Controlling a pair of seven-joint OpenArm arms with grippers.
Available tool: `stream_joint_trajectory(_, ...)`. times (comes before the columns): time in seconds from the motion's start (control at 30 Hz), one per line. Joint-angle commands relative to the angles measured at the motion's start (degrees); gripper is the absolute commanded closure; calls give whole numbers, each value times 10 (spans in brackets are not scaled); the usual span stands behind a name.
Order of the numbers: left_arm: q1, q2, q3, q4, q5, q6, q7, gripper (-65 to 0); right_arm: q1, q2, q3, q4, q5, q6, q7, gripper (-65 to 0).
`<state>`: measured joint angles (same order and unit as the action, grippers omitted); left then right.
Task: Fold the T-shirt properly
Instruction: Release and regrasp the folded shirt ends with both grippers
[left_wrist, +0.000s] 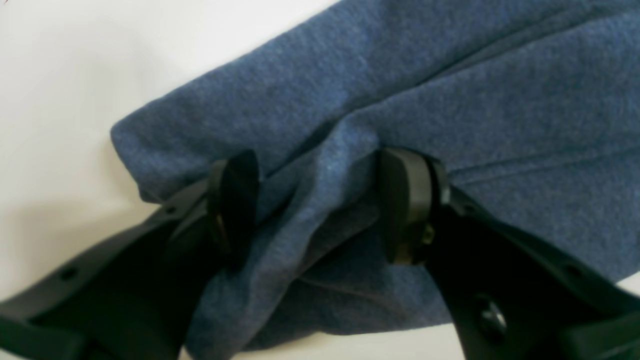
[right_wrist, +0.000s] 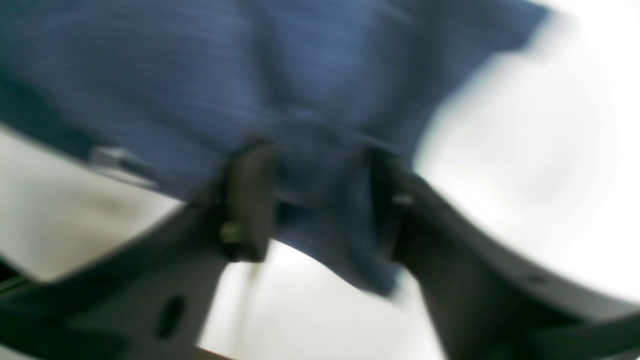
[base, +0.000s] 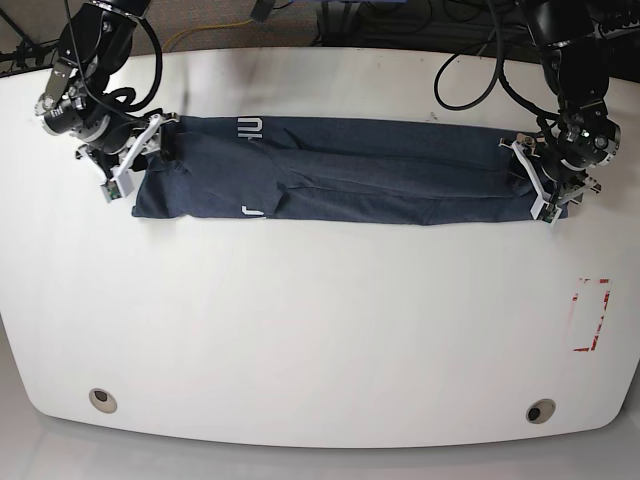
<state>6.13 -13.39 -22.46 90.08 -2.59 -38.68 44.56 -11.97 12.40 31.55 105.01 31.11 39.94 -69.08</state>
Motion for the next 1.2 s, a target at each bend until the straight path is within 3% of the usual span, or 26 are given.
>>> stream_joint_trajectory(0.0,-14,-9,-3,7,0,0,-4,-353,6,11,36,7,-7,1,12,-403)
stream_joint_trajectory(0.13,-14,-9,-3,11,-1,0,-4,-353,4,12,58,31,14,1,13,-430)
stream_joint_trajectory(0.27,-22,-8,-2,12,-3,0,-4,-353,-10,6,54,54,91,1,11,-411)
stream_joint_trajectory(0.37,-27,-8,-3,12,-3,0,-4,-353,-19,7,17,52,180,1,11,-377)
stream_joint_trajectory(0.47,-29,-8,-3,11,-3,0,-4,-353,-18,5,-35,52,219,1,11,-341)
stream_joint_trajectory(0.63,-28,-8,-3,11,-3,0,-3,-353,1,-23,-77,24,188,1,11,-328)
stream_joint_trajectory(0.83,-28,-8,-6,12,-4,0,-3,-353,42,-26,-110,-57,90,1,19,-328)
stream_joint_trajectory(0.97,-29,-6,-7,14,-8,-1,-3,-353,48,-22,-118,-98,59,1,59,-331)
stream_joint_trajectory(1.17,-30,-6,-61,53,-99,-13,32,-358,55,15,-172,-132,50,1,95,-330)
